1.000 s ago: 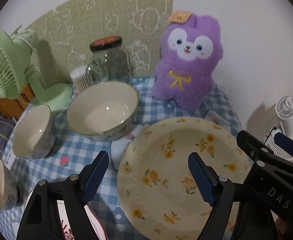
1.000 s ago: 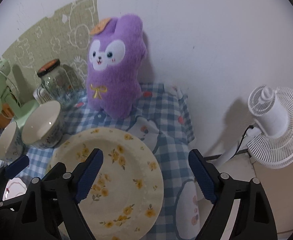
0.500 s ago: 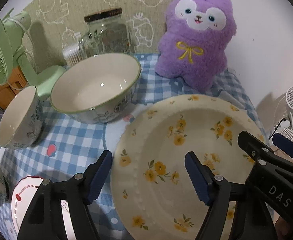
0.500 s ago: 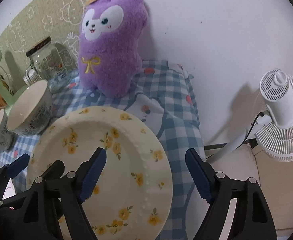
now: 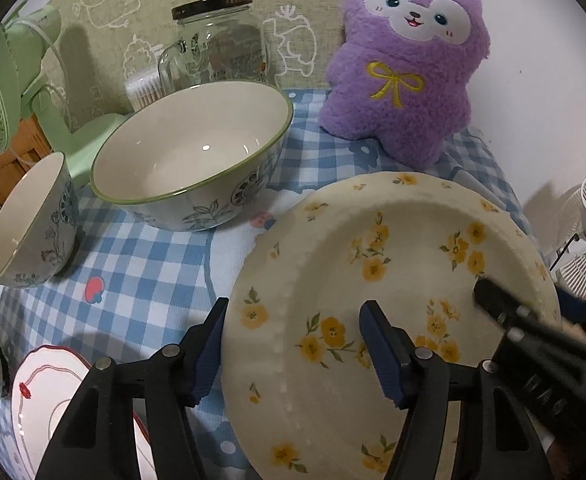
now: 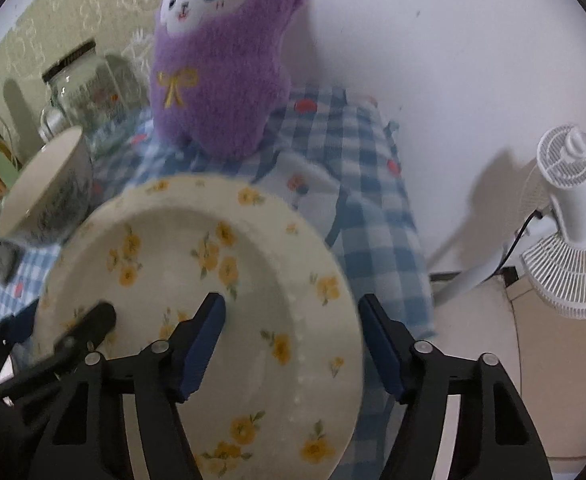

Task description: Organize plates and bowls

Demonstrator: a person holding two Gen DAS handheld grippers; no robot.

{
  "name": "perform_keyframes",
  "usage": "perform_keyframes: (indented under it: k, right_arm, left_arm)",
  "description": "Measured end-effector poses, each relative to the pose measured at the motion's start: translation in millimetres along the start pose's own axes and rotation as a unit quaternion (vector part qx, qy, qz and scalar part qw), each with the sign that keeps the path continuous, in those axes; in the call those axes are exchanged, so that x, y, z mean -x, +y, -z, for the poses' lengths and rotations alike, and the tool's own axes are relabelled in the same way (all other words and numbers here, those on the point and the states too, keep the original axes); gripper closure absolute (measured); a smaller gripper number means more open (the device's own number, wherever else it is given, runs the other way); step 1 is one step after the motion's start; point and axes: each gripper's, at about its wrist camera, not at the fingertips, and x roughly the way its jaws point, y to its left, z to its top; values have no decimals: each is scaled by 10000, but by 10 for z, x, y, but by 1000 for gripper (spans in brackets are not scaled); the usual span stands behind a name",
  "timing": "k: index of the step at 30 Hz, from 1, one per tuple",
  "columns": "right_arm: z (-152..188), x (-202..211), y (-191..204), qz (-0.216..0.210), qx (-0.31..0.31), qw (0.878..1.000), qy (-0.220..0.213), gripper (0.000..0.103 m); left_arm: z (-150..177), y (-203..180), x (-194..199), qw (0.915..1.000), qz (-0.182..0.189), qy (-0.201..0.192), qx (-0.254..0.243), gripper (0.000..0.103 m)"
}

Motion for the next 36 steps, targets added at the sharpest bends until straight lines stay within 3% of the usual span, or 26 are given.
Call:
perform_keyframes:
  k: [5,36]
  right_arm:
    - [35,41,15,-1,86,10000,46,37]
    - [88,210,33,204,-25,9997,129,36]
  left_arm:
    - [-20,24,-8,9998,80,172,110,36]
    - [102,-36,196,9997,-57,166,-142,38]
